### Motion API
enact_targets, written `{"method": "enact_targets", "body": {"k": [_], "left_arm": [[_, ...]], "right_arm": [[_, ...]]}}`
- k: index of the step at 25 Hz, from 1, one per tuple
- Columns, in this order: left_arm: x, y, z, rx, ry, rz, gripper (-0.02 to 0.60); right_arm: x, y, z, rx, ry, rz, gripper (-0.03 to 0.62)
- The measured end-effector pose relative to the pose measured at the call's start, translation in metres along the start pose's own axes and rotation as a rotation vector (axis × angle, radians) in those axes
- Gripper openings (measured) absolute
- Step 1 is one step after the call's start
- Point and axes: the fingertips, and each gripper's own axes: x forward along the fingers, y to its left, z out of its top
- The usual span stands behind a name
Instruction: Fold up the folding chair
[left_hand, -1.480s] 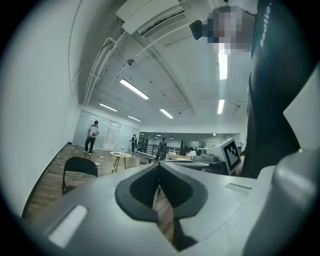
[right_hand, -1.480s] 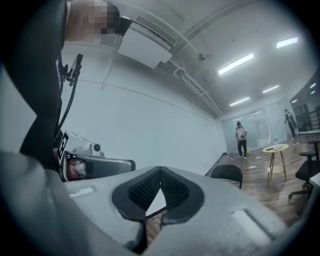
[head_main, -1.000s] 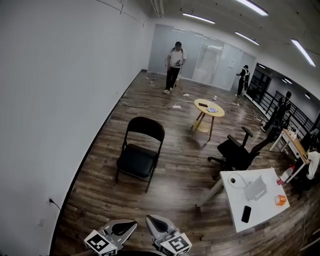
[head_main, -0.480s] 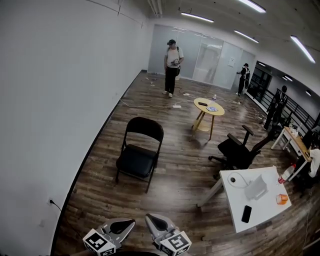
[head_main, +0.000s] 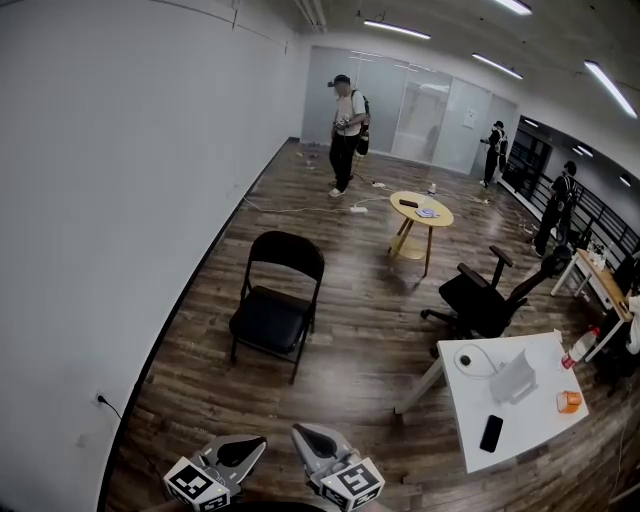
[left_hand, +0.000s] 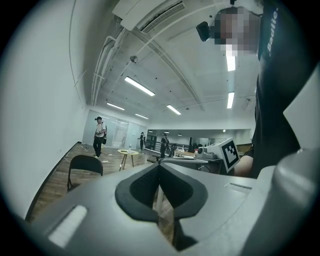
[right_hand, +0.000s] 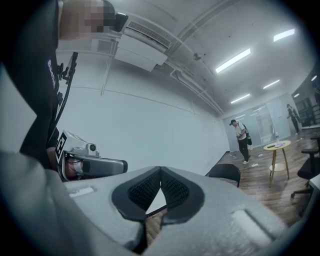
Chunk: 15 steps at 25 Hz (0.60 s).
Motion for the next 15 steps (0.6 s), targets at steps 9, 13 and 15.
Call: {"method": "enact_targets", "body": {"k": [9,13,15], "left_arm": [[0.020,0.007,-0.005,0.010,0.016,0.038,-0.006],[0.027,0.021,-0.003,0.025,0.012,0.033,-0.006],[0.030,0.032,-0.001,0.026,0.006,0.028,-0.006]], "right_arm": [[0.000,-0.023,-0.007,0.024,0.011,0.021,-0.002],[0.012,-0.025,-0.008,0.005,0.027,0.048,-0.002],[0.021,-0.029,-0.011,-0.011,0.051,0.047,-0.002]]}}
